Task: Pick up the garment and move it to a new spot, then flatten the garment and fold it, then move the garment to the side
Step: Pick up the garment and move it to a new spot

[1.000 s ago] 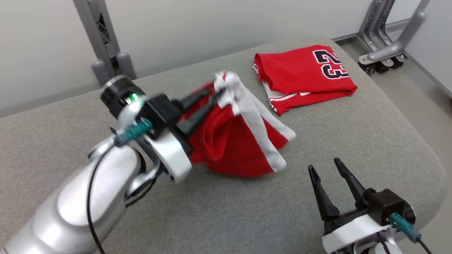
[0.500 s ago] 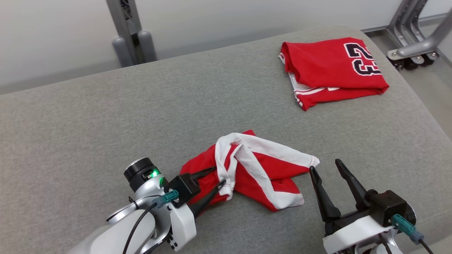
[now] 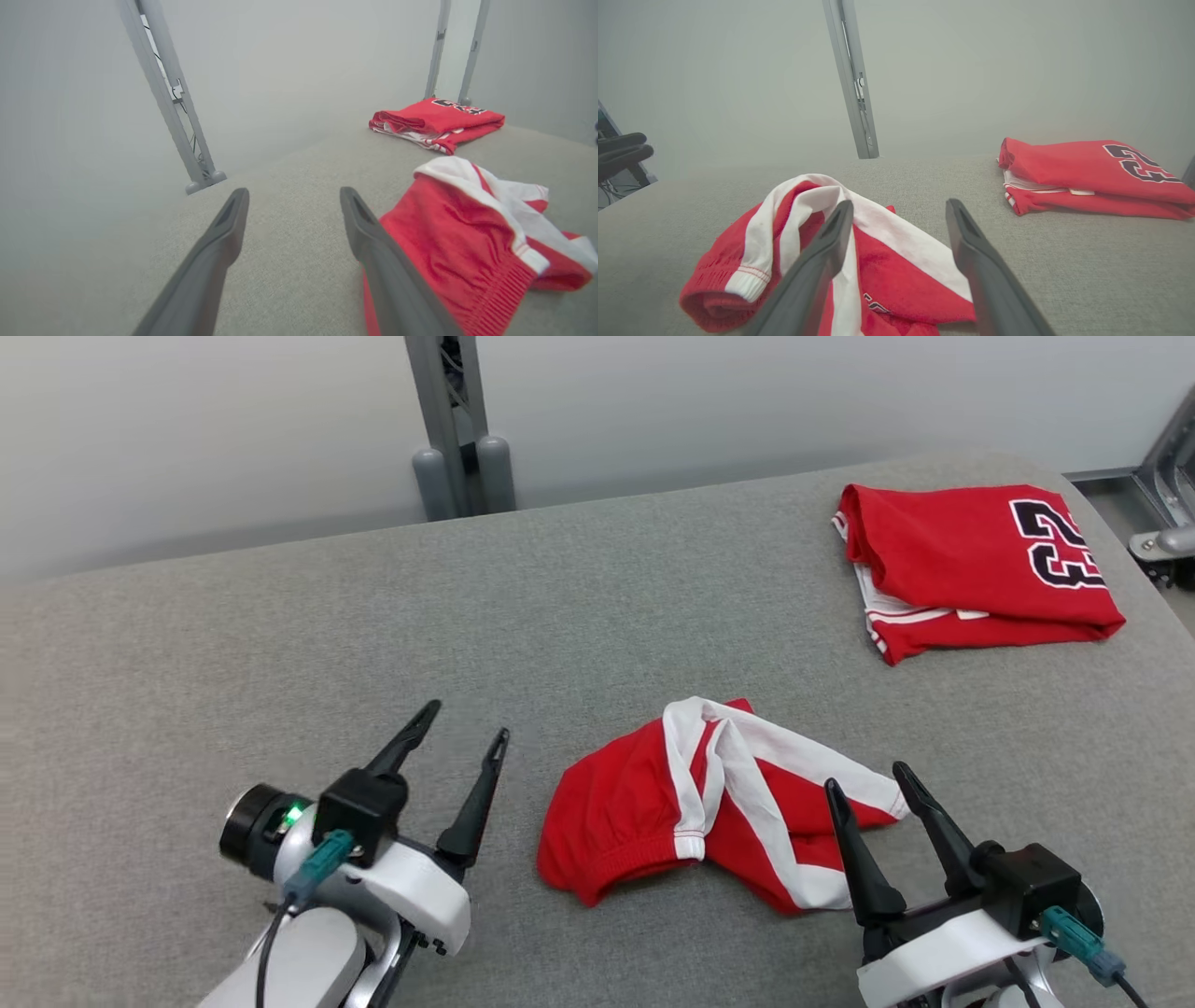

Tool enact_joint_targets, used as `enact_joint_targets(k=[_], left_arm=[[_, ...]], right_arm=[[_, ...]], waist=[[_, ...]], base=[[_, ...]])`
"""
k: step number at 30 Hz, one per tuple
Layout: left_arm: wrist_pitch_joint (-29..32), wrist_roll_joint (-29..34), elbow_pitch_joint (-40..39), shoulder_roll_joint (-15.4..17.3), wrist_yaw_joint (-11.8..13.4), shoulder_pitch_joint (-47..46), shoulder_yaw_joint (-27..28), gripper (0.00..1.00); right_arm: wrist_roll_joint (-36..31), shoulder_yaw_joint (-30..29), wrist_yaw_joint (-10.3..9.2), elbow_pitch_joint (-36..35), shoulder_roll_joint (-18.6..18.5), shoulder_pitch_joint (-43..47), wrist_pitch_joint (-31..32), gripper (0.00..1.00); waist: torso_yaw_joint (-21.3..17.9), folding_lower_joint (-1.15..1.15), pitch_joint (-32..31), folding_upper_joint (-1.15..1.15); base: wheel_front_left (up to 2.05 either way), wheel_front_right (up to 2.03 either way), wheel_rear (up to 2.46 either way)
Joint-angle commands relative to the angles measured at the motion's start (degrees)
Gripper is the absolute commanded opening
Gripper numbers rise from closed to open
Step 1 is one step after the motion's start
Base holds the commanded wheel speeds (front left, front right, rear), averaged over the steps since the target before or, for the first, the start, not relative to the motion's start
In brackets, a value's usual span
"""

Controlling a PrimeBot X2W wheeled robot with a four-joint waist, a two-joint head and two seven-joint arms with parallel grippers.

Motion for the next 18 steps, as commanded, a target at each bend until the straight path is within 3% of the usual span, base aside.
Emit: enact_joint_targets(k=[1,5,8,18], left_arm=[[-0.41,-1.61,-1.99,-0.54,1.73,2.36,2.37,1.0],[-0.75,-0.9,-10.96,-2.1,6.86,9.54,11.56,1.0],[-0.72,2.82,-16.75,-4.48,8.67,15.51,17.26,1.0],[-0.68,13.16,-24.85,-11.98,6.69,27.14,29.11,1.0]], right_arm=[[0.49,-0.25,-0.02,-0.33,-0.28,0.58,-0.02,1.0],[0.79,-0.94,-0.02,-0.75,-0.26,1.32,-0.03,1.0],[0.81,-1.28,-0.02,-0.91,-0.27,2.02,-0.03,1.0],[1.04,-2.41,-0.02,-2.35,-0.27,3.91,-0.02,1.0]], waist=[[1.4,0.0,-1.03,0.0],[3.84,0.0,-2.07,0.0],[5.59,0.0,-2.93,0.0],[9.09,0.0,-5.85,0.0]], base=[[0.0,0.0,0.0],[0.0,0.0,0.0],[0.0,0.0,0.0],[0.0,0.0,0.0]])
